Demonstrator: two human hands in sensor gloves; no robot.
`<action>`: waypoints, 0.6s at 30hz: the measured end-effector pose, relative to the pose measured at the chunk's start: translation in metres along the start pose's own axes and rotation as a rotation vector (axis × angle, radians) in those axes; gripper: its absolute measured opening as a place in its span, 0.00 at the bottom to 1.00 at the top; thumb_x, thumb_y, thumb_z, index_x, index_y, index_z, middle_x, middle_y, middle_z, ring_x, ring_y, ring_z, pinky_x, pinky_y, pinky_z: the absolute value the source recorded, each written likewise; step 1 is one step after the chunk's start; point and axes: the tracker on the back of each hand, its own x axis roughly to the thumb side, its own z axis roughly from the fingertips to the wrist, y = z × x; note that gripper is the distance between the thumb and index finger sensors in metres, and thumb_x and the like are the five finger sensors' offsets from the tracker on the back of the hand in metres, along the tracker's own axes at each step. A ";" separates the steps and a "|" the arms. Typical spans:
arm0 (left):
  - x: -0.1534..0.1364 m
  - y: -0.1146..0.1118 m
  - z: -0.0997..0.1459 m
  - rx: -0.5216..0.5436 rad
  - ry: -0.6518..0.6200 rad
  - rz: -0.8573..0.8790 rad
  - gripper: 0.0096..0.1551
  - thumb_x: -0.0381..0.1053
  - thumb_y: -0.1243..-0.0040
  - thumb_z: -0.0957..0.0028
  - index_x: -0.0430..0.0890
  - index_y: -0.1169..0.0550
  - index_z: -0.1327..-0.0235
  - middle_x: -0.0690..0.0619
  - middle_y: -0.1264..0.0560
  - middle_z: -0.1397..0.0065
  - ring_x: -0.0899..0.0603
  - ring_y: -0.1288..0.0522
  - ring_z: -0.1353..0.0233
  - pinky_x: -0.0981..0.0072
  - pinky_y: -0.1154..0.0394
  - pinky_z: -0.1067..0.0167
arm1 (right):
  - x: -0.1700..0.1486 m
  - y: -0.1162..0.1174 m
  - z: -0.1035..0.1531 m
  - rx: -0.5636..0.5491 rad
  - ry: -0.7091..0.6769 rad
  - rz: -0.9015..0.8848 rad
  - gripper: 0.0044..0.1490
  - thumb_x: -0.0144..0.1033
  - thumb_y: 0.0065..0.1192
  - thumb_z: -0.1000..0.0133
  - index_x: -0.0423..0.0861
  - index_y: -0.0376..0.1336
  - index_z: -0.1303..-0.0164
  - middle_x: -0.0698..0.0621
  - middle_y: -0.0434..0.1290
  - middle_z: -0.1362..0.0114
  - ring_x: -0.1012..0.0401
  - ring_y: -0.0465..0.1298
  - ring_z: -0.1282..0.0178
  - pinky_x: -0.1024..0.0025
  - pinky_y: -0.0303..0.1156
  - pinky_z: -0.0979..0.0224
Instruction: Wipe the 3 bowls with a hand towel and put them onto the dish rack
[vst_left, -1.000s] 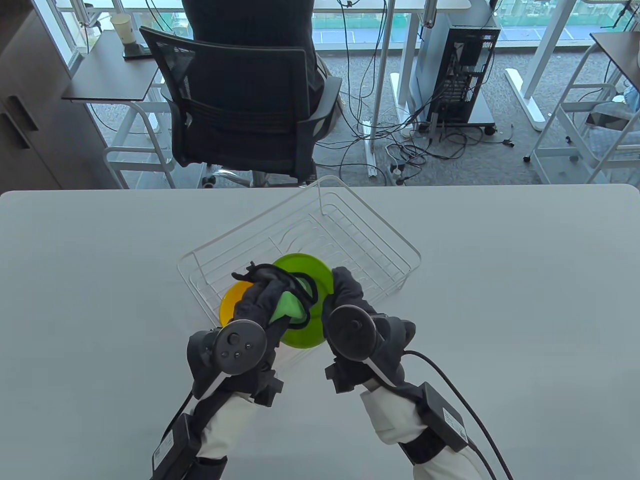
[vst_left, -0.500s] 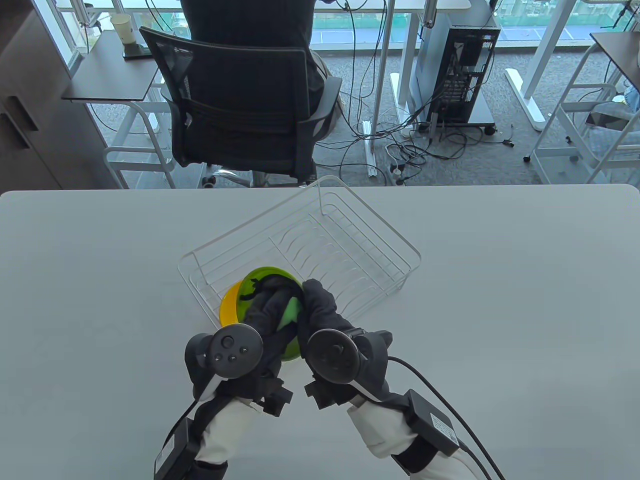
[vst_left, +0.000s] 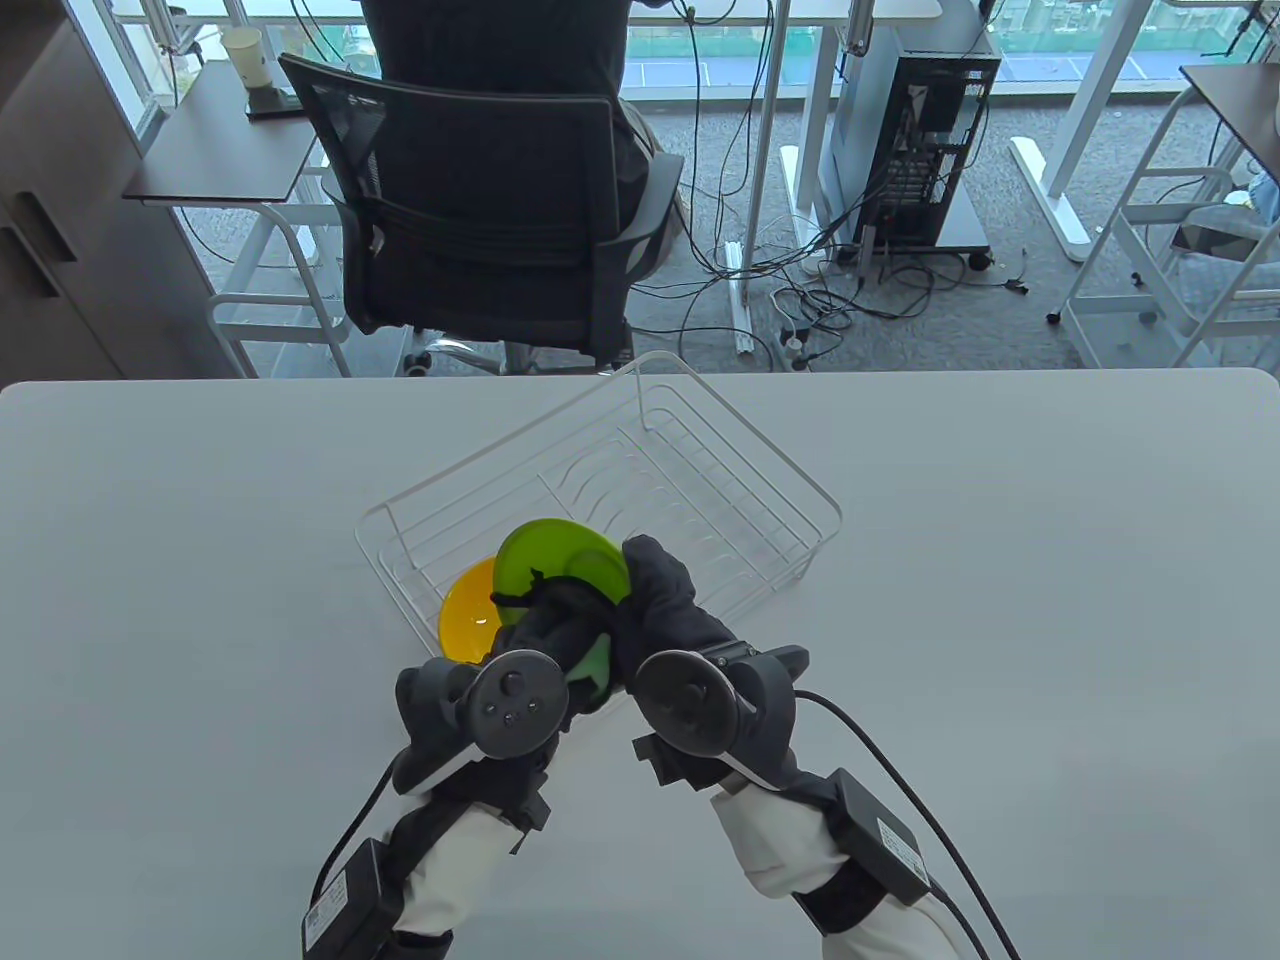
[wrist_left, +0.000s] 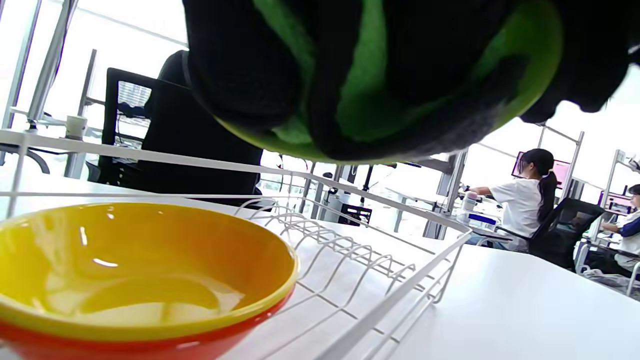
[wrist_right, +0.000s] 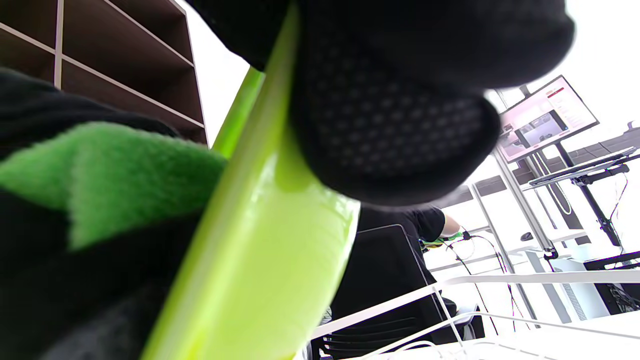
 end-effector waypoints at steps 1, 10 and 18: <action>-0.001 0.000 0.000 0.007 0.007 -0.019 0.28 0.47 0.31 0.46 0.45 0.22 0.32 0.30 0.25 0.29 0.30 0.19 0.40 0.58 0.16 0.49 | 0.001 0.001 0.000 0.006 -0.001 0.002 0.34 0.29 0.66 0.47 0.31 0.62 0.32 0.31 0.73 0.40 0.56 0.87 0.76 0.73 0.85 0.75; -0.017 0.004 0.003 0.143 0.071 -0.044 0.28 0.47 0.32 0.46 0.45 0.23 0.31 0.29 0.25 0.30 0.29 0.19 0.40 0.59 0.15 0.49 | 0.006 0.017 0.005 0.136 0.033 -0.098 0.34 0.29 0.65 0.46 0.29 0.61 0.32 0.29 0.72 0.41 0.58 0.87 0.76 0.75 0.85 0.75; -0.021 0.000 0.003 0.134 0.045 0.228 0.29 0.47 0.33 0.45 0.42 0.24 0.30 0.26 0.26 0.31 0.28 0.19 0.40 0.58 0.15 0.49 | 0.006 0.028 0.007 0.180 0.055 -0.147 0.34 0.28 0.63 0.45 0.28 0.60 0.31 0.28 0.71 0.40 0.58 0.87 0.74 0.75 0.85 0.74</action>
